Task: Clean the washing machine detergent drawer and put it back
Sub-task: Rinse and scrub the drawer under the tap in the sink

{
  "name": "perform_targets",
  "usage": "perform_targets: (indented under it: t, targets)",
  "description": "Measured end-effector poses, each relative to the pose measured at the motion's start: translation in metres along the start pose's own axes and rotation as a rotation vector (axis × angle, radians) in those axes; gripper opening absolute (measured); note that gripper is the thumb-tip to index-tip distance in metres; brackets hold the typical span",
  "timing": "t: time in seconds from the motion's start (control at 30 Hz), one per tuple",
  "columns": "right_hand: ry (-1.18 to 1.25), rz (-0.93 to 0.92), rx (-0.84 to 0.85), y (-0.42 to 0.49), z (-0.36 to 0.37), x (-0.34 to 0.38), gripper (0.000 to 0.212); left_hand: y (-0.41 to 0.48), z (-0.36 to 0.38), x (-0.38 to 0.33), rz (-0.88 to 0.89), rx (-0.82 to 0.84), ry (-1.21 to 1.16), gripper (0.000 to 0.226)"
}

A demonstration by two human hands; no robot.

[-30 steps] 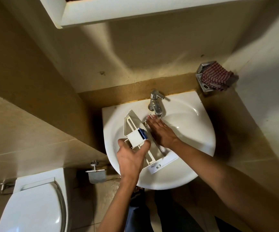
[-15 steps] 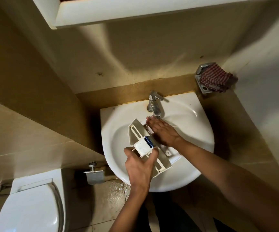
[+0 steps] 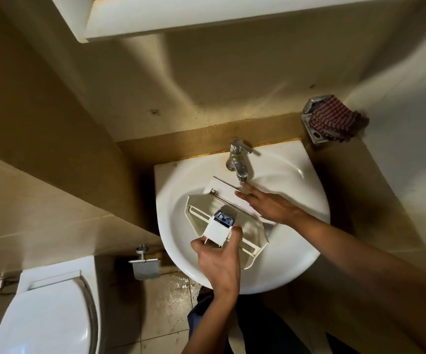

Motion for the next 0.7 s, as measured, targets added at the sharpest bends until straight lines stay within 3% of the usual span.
perform_targets:
  t: [0.17,0.27,0.4,0.5,0.63,0.7]
  targets:
    - [0.402,0.271,-0.032,0.023,-0.01,-0.001,0.043,-0.001,0.013,0.007,-0.116,0.092,-0.094,0.071]
    - [0.431,0.32,-0.053,0.025,-0.012,-0.006,0.035,0.001,0.019,0.008,-0.288,0.236,-0.273,0.075]
    - [0.239,0.148,-0.017,0.016,-0.01,-0.011,0.038,0.008,0.024,0.008,-0.482,0.37,-0.375,0.054]
    - [0.09,0.042,0.058,0.008,-0.009,-0.013,0.052,0.015,0.026,0.006,-0.49,0.429,-0.381,0.045]
    - [-0.005,-0.202,-0.073,0.015,-0.013,-0.012,0.059,0.019,0.028,0.006,-0.458,0.457,-0.339,0.036]
    - [-0.121,-0.34,0.077,0.025,-0.009,-0.008,0.058,0.017,0.028,0.007,-0.454,0.458,-0.322,0.033]
Point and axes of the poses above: each hand's wrist, its own y-axis towards the middle knuckle, its own z-axis out of the palm, x = y × z, the point moved 2 cm from there along y, towards the middle knuckle, and after that the axes turned 3 degrees about x, right-handed, at the moved point
